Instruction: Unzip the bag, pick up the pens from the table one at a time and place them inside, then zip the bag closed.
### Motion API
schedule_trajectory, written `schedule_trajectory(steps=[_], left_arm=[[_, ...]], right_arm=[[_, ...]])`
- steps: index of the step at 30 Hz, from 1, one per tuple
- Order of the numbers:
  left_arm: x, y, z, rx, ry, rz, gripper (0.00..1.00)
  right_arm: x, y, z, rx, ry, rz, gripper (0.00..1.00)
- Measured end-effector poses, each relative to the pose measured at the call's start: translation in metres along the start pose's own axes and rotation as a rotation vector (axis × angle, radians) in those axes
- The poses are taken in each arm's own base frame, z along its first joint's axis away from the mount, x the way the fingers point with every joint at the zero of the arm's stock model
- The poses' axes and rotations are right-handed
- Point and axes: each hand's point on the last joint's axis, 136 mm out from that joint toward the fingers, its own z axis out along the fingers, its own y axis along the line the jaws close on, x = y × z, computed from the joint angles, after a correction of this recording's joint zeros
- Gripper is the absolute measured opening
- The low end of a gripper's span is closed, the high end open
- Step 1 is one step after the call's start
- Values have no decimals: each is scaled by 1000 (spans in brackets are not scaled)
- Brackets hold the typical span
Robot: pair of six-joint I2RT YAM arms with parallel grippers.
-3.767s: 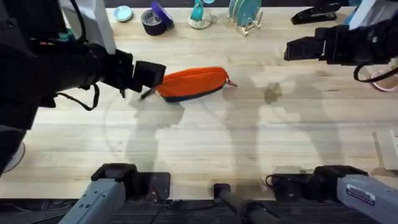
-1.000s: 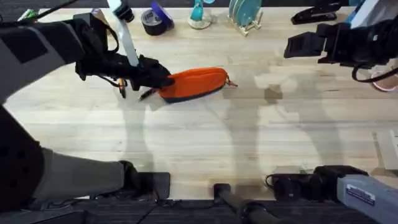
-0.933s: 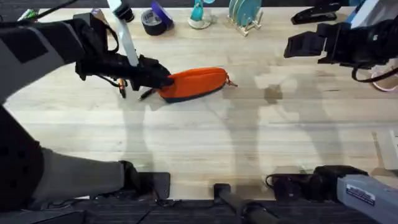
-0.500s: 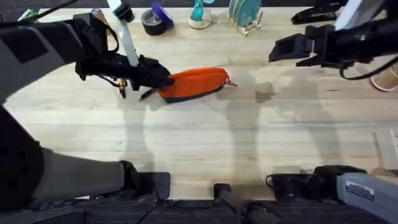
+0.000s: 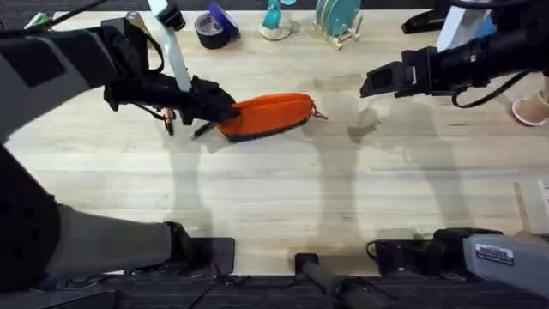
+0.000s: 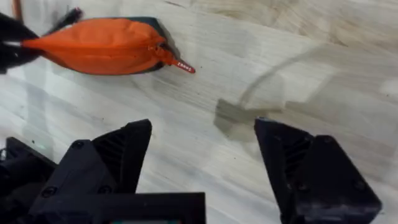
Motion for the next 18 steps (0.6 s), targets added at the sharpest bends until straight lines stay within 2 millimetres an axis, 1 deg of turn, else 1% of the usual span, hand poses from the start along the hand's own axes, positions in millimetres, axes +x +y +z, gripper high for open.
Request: schedule_trajectory(steps=[12, 15, 18], left_arm=[[0, 0, 0, 0, 0, 0, 43], [0, 0, 0, 0, 0, 0, 43], [0, 0, 0, 0, 0, 0, 43]], right_arm=[[-1, -1, 3, 0, 2, -135, 996], [-3, -1, 3, 0, -6, -188, 995], [-5, 3, 5, -4, -9, -281, 995]])
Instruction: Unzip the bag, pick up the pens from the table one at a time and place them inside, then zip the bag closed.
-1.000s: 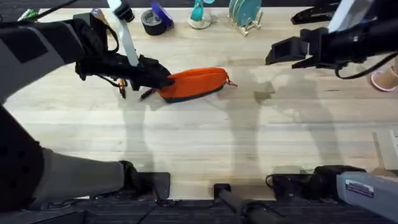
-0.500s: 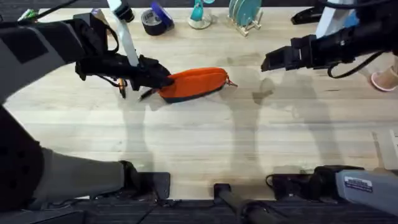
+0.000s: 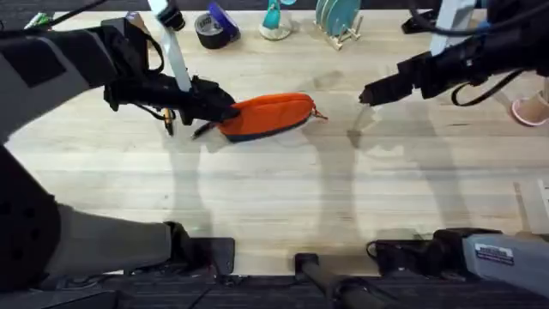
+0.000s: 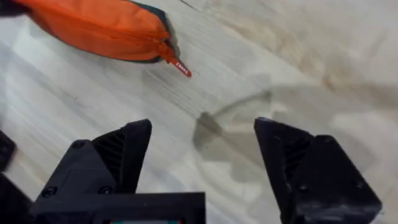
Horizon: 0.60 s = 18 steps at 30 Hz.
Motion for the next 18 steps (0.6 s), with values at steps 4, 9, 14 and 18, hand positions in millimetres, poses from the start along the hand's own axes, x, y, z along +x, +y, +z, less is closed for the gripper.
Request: schedule_trajectory(steps=[4, 9, 14, 18], left_arm=[[0, 0, 0, 0, 0, 0, 43], [0, 0, 0, 0, 0, 0, 42], [0, 0, 0, 0, 0, 0, 42], [0, 0, 0, 0, 0, 0, 42]], right_arm=[[-10, 6, 3, -1, -30, -118, 995], [-20, 13, 7, -4, -57, -197, 995], [-23, 14, 18, -17, -47, -230, 995], [-21, 13, 32, -37, -22, -240, 995]])
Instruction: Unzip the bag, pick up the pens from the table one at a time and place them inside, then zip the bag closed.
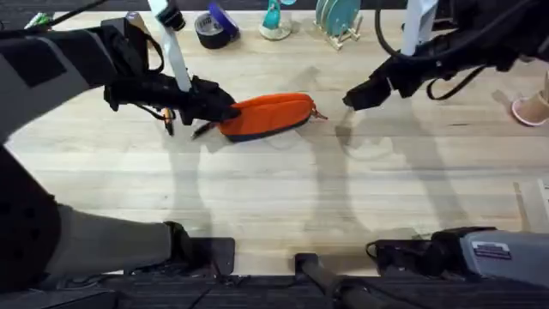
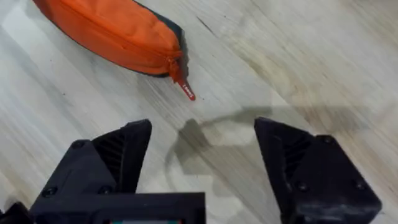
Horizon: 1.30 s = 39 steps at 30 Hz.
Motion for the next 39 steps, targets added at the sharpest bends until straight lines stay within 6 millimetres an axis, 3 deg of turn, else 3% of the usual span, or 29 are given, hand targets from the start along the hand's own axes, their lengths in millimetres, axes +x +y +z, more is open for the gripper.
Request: schedule_trajectory(steps=[22, 39], left_arm=[[0, 0, 0, 0, 0, 0, 42], [0, 0, 0, 0, 0, 0, 42]], right_arm=[[-8, 3, 47, -179, -56, -62, 949], [-10, 10, 63, -268, -92, -91, 945]])
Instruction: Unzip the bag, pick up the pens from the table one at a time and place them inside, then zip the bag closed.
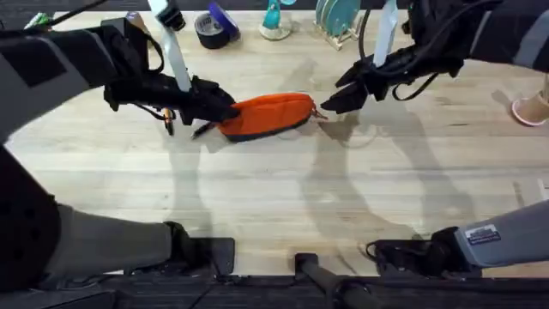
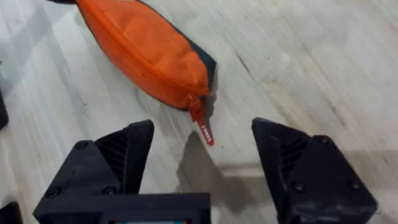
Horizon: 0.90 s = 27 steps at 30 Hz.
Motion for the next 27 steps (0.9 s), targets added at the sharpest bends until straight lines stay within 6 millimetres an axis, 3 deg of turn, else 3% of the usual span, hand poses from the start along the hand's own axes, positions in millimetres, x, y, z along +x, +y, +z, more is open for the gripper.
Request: schedule_trajectory(steps=[14, 27], left_arm=[[0, 0, 0, 0, 0, 1, 42], [0, 1, 0, -2, -1, 3, 42]], right_arm=[[-16, 9, 1, -69, -85, -51, 934], [8, 3, 30, -158, -50, 25, 919]])
